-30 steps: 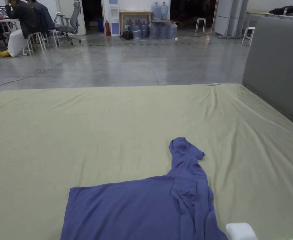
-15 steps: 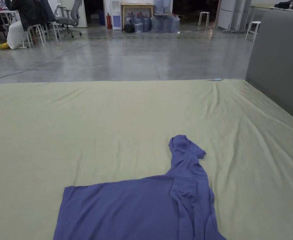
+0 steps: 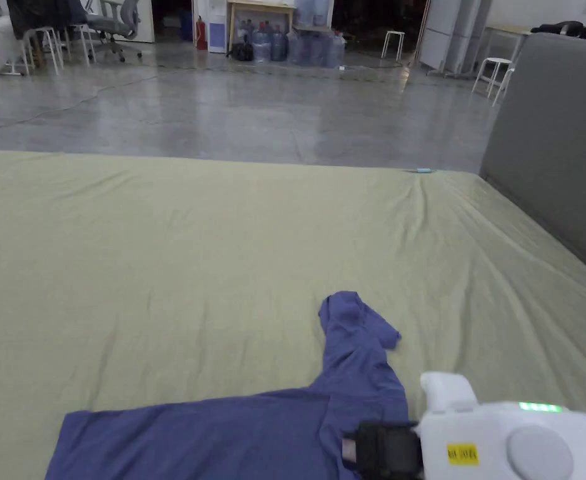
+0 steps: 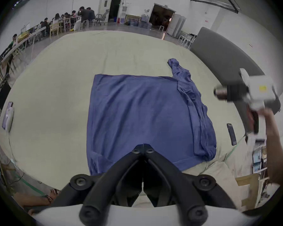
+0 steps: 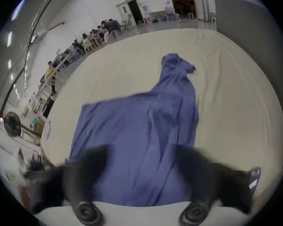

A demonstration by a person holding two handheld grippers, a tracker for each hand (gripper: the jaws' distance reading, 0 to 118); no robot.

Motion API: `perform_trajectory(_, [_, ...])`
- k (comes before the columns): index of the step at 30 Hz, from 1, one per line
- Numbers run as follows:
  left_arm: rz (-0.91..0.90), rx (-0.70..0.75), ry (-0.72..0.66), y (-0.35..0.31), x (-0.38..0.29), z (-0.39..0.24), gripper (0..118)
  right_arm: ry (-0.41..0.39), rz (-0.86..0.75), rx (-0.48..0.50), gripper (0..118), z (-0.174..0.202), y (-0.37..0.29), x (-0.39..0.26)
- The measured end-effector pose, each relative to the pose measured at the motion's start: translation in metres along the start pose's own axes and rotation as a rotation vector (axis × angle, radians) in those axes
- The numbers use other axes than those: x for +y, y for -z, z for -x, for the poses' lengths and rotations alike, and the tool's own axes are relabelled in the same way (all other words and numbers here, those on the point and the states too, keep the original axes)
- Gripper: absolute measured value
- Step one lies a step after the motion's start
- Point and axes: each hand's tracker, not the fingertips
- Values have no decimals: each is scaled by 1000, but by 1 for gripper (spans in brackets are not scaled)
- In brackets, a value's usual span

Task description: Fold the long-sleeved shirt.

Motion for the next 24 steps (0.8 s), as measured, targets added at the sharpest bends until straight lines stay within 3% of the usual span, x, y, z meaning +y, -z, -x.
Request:
perform_trajectory(3, [2,6,1,9,8,2,0,18,-26,-18,117,-14,38,91])
perform_trajectory(9, [37,17,4,31,12,9,0,99,74,-176,117,-33,154,221])
perform_trajectory(17, [75,-5,-23,47,4,28,0,293,77,-310,115,-74,257,269])
perform_trajectory(19, [97,-1,-25,54,-1,34,0,343,93,-349,102,-78,267,247])
perform_trajectory(21, [116,18,-20,58,-5,38,0,394,195,-368,101,-86,281,228])
perform_trajectory(22, [121,23,-28,59,-7,40,0,321,159,-415,99,-80,280,221])
perform_trajectory(23, [123,22,-36,60,-8,42,0,280,136,-371,87,-81,280,235])
perform_trajectory(24, [123,19,-47,59,-9,44,0,278,173,-391,63,-78,282,237])
